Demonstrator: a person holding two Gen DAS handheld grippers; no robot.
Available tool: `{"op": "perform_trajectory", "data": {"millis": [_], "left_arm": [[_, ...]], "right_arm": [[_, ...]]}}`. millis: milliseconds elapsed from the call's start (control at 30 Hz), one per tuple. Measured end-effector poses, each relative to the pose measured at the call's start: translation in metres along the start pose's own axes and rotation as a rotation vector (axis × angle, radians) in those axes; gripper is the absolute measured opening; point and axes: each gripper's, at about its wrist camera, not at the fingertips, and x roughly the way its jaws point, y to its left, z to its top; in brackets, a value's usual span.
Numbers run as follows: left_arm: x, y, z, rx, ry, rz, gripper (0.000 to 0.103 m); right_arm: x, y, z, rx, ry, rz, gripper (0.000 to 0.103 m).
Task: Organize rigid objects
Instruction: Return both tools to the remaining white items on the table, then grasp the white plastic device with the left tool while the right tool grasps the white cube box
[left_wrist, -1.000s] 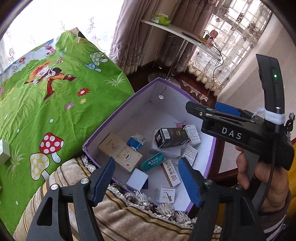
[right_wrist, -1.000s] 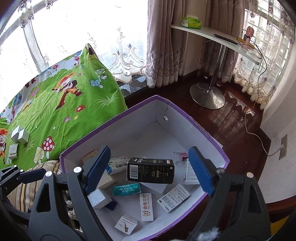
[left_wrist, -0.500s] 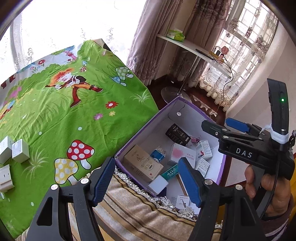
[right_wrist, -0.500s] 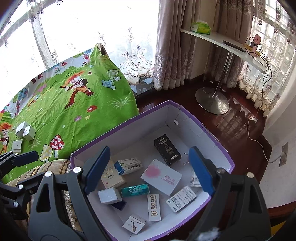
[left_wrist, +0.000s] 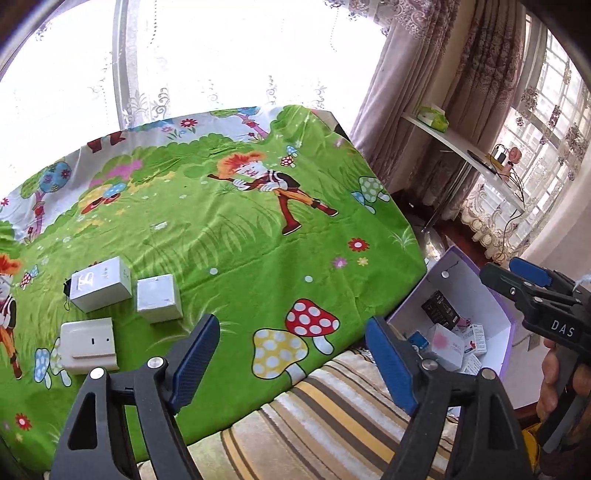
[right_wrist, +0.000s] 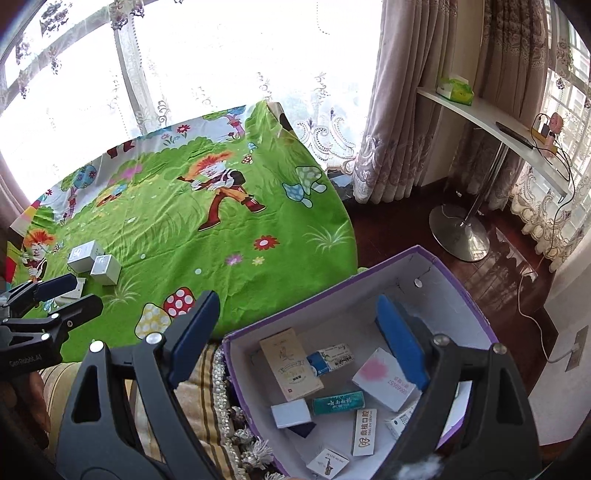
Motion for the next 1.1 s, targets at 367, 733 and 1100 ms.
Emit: {"op": "perform_trajectory", "data": {"millis": [367, 733, 1100], "left_arm": [[0.003, 0.123, -0.004, -0.232, 0.053, 0.196, 0.101], [0.024, 0.206, -0.021, -0.367, 0.142, 0.295, 0.103], [0.060, 0.203, -0.037, -0.298, 0.226, 0.318, 0.103]], "right_arm": [[0.020, 0.109, 0.028, -0.126, 0.007, 0.121, 0.090], [0.058, 0.185, 0.029, -0.169, 0.093, 0.210, 0.091], [0.100, 0.231, 0.022, -0.211, 0.167, 0.217, 0.091]]}}
